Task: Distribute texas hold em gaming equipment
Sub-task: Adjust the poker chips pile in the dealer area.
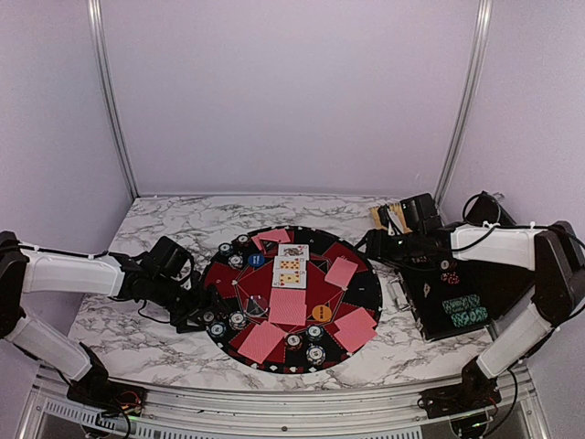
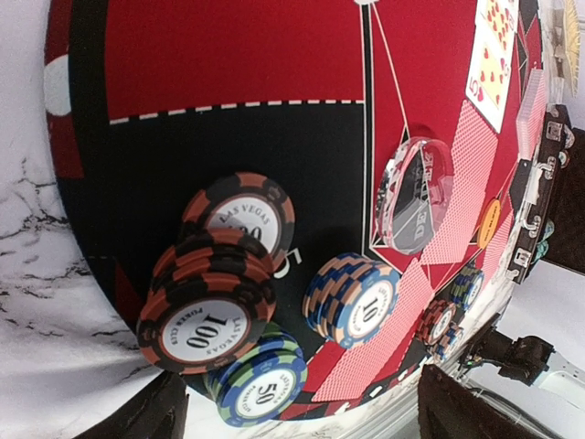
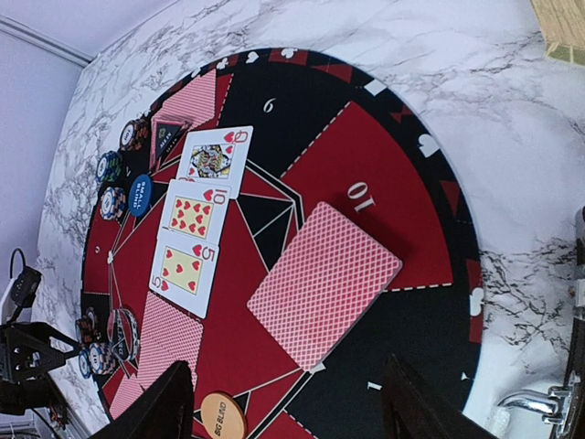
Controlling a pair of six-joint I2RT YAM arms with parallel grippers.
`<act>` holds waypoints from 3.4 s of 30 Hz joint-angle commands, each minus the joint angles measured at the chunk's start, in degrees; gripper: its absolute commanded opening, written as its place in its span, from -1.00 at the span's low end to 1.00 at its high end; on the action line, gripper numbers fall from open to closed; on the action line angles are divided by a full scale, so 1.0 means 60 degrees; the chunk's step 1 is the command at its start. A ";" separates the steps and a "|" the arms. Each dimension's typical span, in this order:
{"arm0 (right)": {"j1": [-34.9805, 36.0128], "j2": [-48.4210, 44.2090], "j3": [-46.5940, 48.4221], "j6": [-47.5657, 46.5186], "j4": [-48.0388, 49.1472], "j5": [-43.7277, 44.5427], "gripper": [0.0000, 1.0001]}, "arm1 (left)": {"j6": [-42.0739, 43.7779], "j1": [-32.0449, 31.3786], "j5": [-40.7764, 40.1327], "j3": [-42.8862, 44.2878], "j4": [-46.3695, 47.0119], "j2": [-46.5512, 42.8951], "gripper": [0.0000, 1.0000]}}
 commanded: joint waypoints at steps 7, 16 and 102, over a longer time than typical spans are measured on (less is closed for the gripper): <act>0.0073 -0.0101 -0.0047 0.0080 0.0296 -0.0004 0.37 | 0.0141 -0.0020 -0.0010 0.0186 -0.0349 -0.0038 0.78; 0.0071 -0.0119 -0.0093 0.0083 0.0276 0.0029 0.36 | 0.0155 -0.0016 0.0016 0.0348 -0.0238 0.0185 0.78; 0.1036 -0.2604 0.0972 -0.0433 0.0353 0.3426 0.97 | 0.4542 0.1417 -0.3243 0.4398 -0.0608 -0.1034 0.98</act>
